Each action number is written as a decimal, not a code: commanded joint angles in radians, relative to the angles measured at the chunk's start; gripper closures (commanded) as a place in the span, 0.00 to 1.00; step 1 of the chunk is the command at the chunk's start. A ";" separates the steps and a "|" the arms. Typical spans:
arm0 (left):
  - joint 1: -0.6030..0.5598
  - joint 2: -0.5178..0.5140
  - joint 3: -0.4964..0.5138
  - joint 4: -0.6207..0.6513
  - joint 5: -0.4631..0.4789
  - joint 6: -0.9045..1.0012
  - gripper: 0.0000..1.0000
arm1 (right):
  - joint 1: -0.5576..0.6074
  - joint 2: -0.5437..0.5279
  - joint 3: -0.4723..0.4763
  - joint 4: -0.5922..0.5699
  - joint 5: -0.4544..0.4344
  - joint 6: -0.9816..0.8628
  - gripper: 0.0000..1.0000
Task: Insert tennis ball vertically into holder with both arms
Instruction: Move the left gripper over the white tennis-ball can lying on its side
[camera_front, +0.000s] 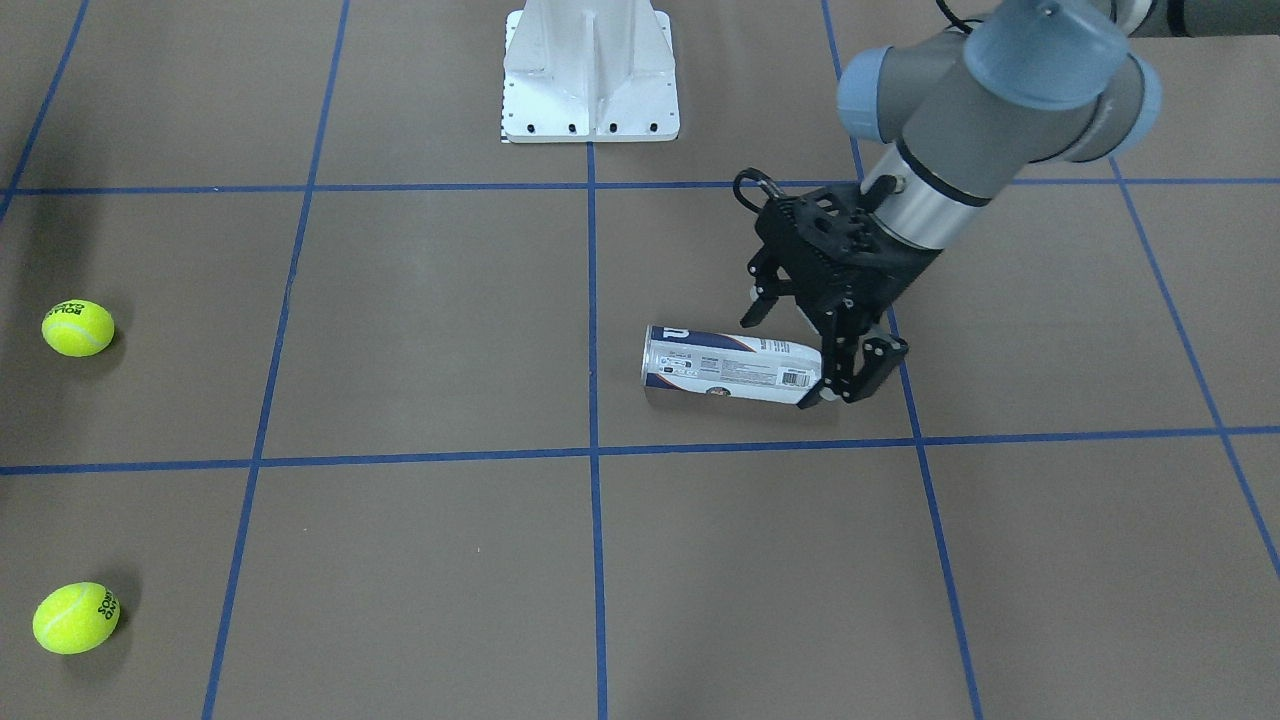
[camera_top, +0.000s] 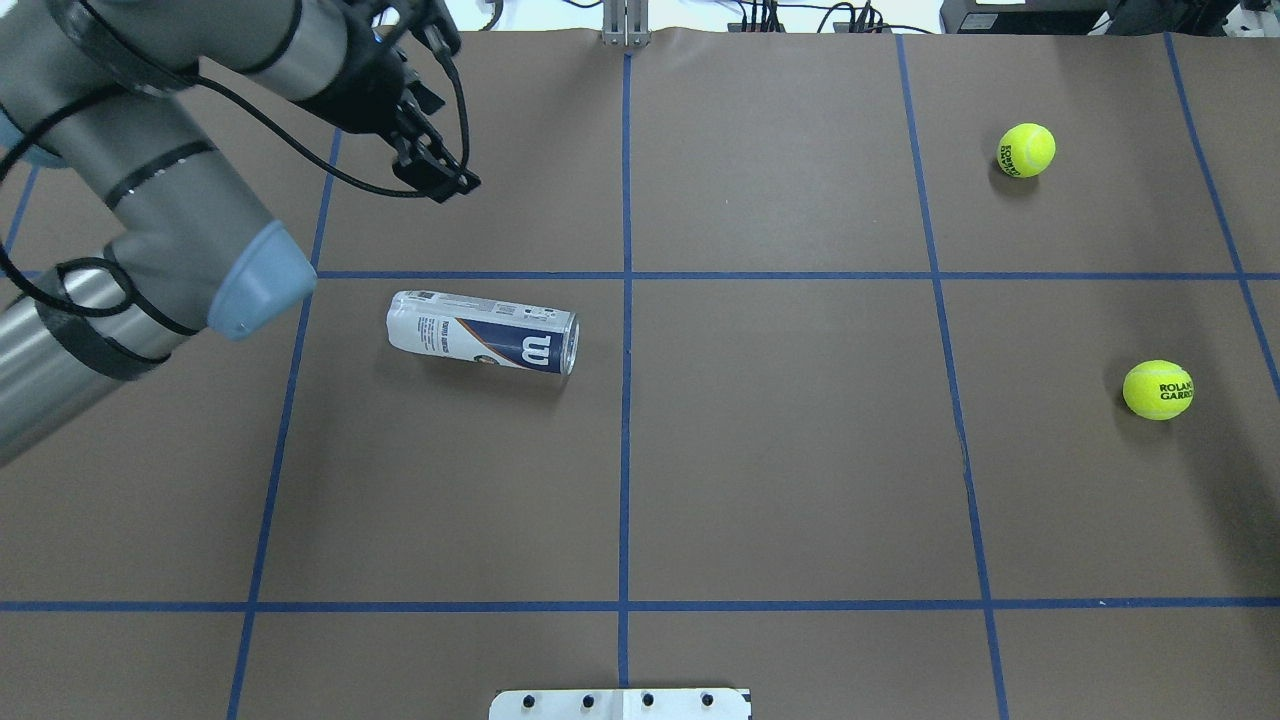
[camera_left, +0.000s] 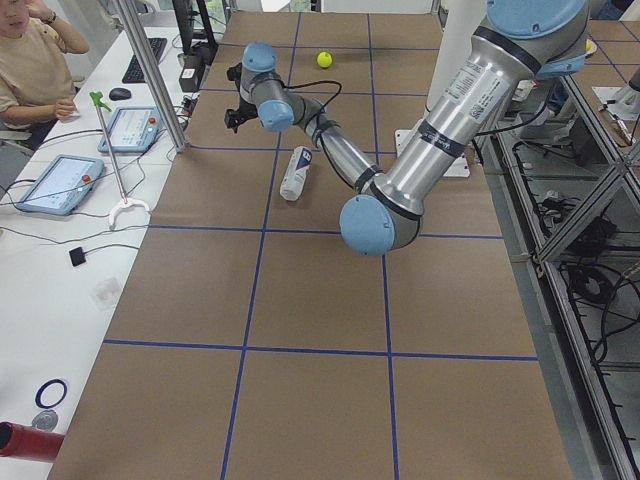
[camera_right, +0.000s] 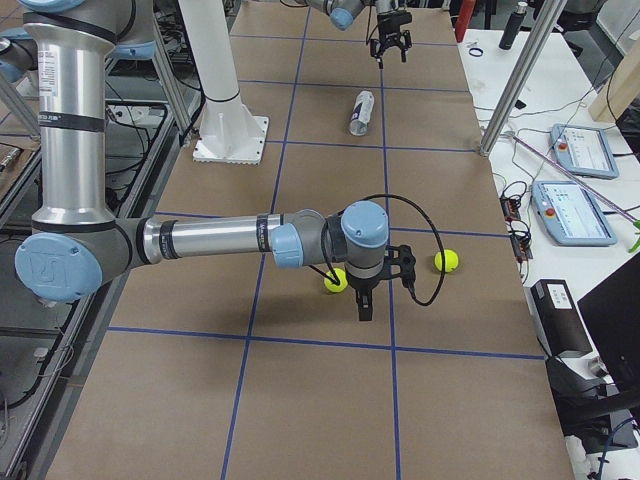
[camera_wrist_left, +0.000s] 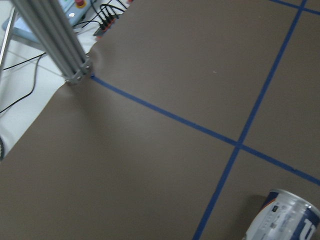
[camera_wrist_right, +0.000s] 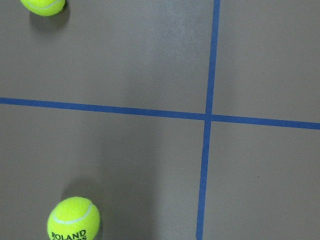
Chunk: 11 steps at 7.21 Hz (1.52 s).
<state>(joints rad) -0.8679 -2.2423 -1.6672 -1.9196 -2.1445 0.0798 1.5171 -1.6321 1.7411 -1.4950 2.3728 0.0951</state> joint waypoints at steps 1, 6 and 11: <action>0.090 -0.016 0.000 0.004 0.003 0.247 0.00 | 0.000 -0.002 0.000 -0.001 0.000 0.000 0.00; 0.282 -0.049 0.000 0.189 0.237 0.339 0.00 | 0.000 -0.005 -0.003 -0.007 0.000 0.002 0.00; 0.313 -0.074 0.079 0.223 0.282 0.327 0.00 | -0.002 -0.006 -0.003 -0.007 0.002 0.003 0.00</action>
<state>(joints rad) -0.5563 -2.3076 -1.6089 -1.6960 -1.8635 0.4069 1.5159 -1.6374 1.7378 -1.5019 2.3744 0.0981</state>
